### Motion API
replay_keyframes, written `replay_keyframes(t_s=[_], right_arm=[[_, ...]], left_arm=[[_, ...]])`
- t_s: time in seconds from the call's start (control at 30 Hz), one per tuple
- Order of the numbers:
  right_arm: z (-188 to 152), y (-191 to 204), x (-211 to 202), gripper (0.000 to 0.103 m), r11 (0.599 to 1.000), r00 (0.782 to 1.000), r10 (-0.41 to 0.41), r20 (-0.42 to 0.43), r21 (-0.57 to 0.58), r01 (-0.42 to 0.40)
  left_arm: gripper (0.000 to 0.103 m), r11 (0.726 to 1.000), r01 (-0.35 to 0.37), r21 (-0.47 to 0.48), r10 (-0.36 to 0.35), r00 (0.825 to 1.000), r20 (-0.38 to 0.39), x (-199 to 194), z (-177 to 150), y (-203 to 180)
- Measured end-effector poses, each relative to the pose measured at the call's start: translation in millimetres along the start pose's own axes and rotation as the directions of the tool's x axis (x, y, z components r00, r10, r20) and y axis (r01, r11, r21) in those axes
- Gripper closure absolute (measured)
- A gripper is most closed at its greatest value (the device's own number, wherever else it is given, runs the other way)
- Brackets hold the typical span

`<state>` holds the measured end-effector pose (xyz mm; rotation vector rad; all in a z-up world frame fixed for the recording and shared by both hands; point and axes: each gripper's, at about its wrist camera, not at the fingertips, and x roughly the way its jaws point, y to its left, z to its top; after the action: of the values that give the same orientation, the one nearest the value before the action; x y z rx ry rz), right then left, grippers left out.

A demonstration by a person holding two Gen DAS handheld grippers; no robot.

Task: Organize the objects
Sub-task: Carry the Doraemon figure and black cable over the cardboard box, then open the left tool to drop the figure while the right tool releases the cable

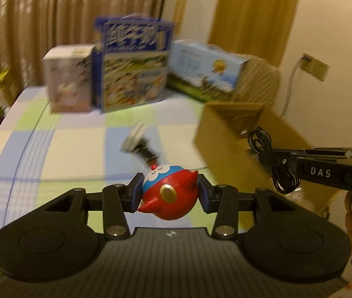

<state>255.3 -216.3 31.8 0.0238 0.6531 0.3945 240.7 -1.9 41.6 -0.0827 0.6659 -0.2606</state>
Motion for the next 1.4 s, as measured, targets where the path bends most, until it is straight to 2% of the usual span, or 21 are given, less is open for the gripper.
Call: replay_keyframes(t_s=[0.3, 0.43, 0.63, 0.67, 0.7, 0.97, 1.07, 1.4], right_arm=[[13.4, -86.6, -65.4, 0.092, 0.991, 0.991, -0.123, 0.044, 0.053, 0.12], [6.6, -114.9, -73.8, 0.092, 0.987, 0.989, -0.143, 0.036, 0.084, 0.14], [-11.4, -148.4, -74.3, 0.092, 0.978, 0.99, -0.141, 0.003, 0.155, 0.139], [-13.7, -151.3, -73.3, 0.092, 0.977, 0.99, -0.14, -0.002, 0.163, 0.138], [-15.7, -154.3, -72.1, 0.092, 0.976, 0.99, -0.139, -0.008, 0.169, 0.139], [-24.4, -165.3, -64.8, 0.092, 0.974, 0.993, -0.117, -0.03, 0.19, 0.121], [-24.5, -161.9, -61.4, 0.092, 0.976, 0.993, -0.11, -0.033, 0.183, 0.114], [-12.9, -143.6, -59.9, 0.092, 0.984, 0.995, -0.096, -0.016, 0.151, 0.097]], left_arm=[[0.064, 0.988, 0.11, 0.111, -0.113, 0.993, 0.02, 7.8, 28.7, -104.9], [0.064, 0.978, 0.15, 0.144, -0.15, 0.989, -0.008, 27.1, 29.4, -142.6], [0.063, 0.966, 0.187, 0.176, -0.181, 0.982, -0.051, 59.9, 22.5, -172.9], [0.056, 0.965, 0.181, 0.192, -0.174, 0.983, -0.053, 65.2, 21.0, -176.8], [0.049, 0.964, 0.173, 0.202, -0.166, 0.985, -0.052, 68.4, 19.8, -178.9], [0.049, 0.978, 0.139, 0.154, -0.132, 0.99, -0.053, 74.4, 18.1, -152.9], [0.044, 0.982, 0.125, 0.141, -0.12, 0.992, -0.049, 71.4, 16.9, -143.9], [0.042, 0.984, 0.096, 0.151, -0.092, 0.995, -0.032, 57.0, 13.0, -130.5]])
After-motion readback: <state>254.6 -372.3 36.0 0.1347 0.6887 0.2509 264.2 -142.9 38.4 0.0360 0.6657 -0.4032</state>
